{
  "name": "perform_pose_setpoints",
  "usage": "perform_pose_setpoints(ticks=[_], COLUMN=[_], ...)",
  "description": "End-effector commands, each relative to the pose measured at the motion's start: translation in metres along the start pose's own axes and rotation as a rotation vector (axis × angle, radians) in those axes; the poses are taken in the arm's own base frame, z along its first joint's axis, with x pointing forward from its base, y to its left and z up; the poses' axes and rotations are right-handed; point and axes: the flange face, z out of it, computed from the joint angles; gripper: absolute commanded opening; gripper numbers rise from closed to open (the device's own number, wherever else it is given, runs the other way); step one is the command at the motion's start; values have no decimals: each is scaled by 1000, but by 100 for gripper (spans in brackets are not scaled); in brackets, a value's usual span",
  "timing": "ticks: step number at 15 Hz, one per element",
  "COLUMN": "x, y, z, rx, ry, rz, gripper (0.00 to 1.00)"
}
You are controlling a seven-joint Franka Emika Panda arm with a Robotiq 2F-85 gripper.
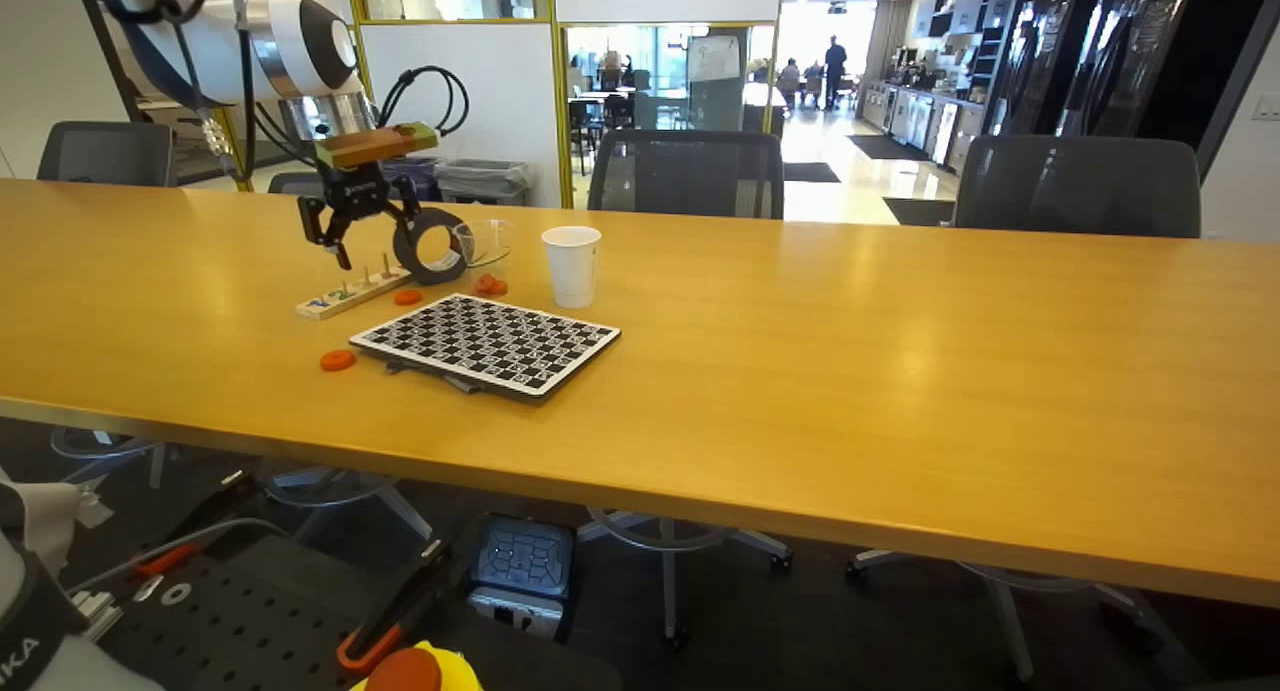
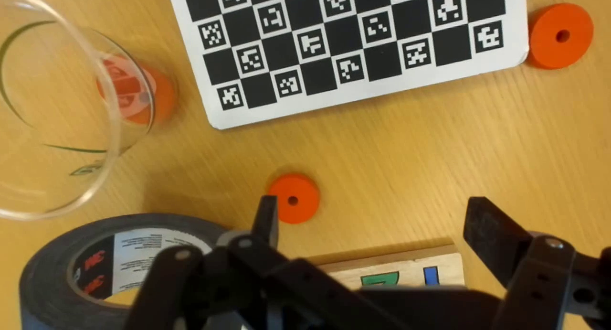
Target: Put the blue disc in the white cup and the orange discs in the clear cup
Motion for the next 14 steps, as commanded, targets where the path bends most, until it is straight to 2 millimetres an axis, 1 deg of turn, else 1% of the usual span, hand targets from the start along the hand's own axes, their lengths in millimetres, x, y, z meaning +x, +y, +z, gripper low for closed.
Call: perform_pose_setpoints(ticks=[1,4,7,14], x=[5,10,17,24], y=[12,21,30,50], z=[12,27,37,50], rx=[5,33,45,66], ry=[27,14,15,38], rz=[-70,-102,-116,-120], gripper=[100,100,100,100])
